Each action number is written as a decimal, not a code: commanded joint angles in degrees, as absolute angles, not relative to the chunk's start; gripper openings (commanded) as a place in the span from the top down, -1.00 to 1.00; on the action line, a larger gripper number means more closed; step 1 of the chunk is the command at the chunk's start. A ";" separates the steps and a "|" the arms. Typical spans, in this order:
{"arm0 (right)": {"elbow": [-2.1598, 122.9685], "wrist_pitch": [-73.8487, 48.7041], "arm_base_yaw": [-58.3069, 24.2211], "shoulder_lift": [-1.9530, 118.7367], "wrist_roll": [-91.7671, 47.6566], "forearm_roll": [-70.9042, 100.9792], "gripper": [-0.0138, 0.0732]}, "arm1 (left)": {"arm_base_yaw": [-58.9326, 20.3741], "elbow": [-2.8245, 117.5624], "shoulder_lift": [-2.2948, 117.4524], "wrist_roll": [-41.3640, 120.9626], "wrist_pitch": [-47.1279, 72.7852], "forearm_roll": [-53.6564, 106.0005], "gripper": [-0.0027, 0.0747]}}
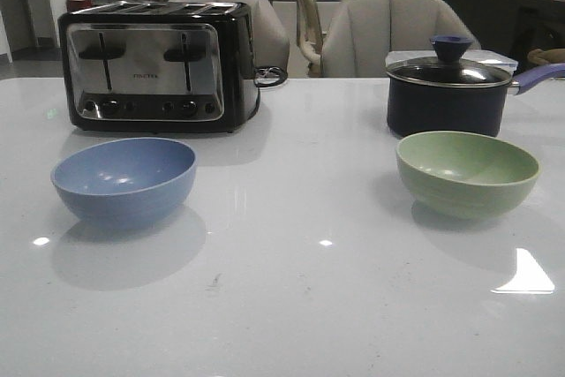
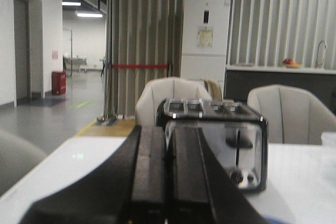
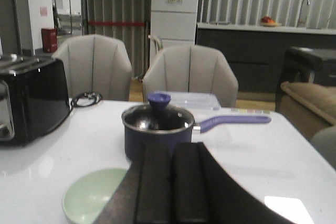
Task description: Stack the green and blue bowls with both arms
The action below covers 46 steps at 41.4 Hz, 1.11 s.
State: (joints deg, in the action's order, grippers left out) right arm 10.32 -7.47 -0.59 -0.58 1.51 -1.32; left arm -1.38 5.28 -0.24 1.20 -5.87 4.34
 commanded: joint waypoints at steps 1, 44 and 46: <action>18.72 -6.75 -0.44 1.01 1.47 -1.38 0.60 | -1.81 13.08 0.39 0.70 -6.22 4.14 0.67; 38.03 -36.88 -0.44 44.68 1.47 -1.33 0.57 | -1.81 29.81 27.37 0.81 24.05 4.14 0.67; 38.03 -36.93 -0.44 45.82 1.47 -1.33 0.48 | -1.81 29.81 27.37 0.81 24.05 4.14 0.67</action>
